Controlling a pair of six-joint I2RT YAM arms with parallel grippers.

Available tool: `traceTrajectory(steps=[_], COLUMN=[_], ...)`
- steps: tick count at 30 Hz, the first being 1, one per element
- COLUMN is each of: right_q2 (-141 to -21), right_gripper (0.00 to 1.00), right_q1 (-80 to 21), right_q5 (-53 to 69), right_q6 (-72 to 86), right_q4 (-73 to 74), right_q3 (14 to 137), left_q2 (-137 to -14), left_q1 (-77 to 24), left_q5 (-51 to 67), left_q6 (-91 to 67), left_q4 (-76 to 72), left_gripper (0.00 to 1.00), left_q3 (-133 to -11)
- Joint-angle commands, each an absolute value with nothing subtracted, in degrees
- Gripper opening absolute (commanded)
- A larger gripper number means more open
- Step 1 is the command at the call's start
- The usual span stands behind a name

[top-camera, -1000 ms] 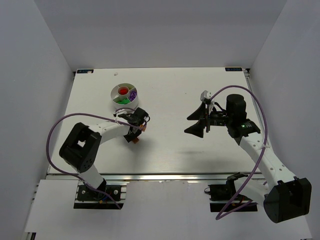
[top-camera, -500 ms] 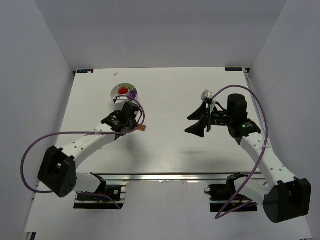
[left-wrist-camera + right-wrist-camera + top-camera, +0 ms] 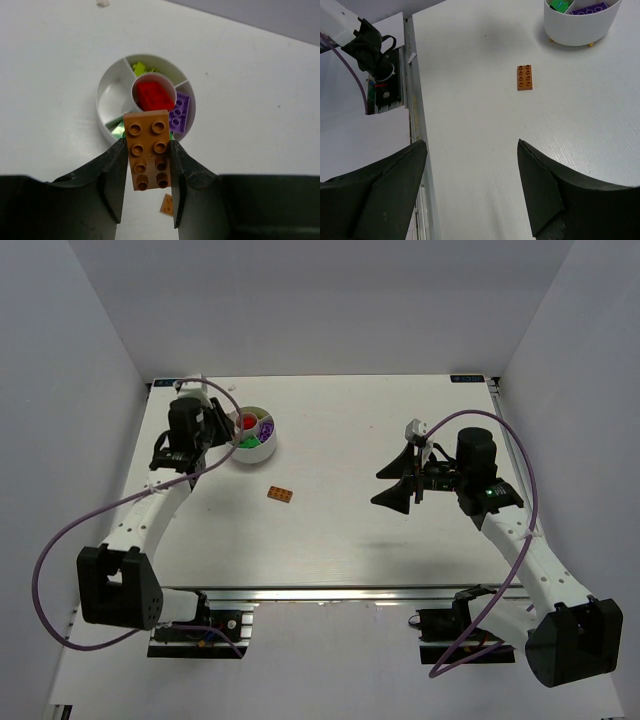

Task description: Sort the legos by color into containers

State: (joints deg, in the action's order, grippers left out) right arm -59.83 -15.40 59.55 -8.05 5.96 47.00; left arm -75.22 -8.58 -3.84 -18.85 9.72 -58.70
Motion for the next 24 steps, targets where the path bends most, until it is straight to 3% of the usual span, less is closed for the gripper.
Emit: traceTrajectory(steps=[1, 11, 24], right_q2=[-59.59, -60.55, -61.17], right_gripper=[0.78, 0.78, 0.78], right_q1=[-15.21, -15.12, -15.12], right_q5=[60.56, 60.29, 59.94], right_q6=[-8.0, -8.35, -8.7], right_q4=[4.39, 4.39, 4.57], right_q3=[46.76, 46.58, 46.67], left_q2=[-79.34, -85.78, -98.96], left_q1=[-4.84, -1.94, 5.27], left_q5=[10.79, 6.94, 18.98], left_q6=[-16.52, -11.25, -15.55], left_q4=[2.03, -10.62, -16.07], left_gripper=[0.0, 0.0, 0.0], left_q3=[-63.18, -63.11, -67.5])
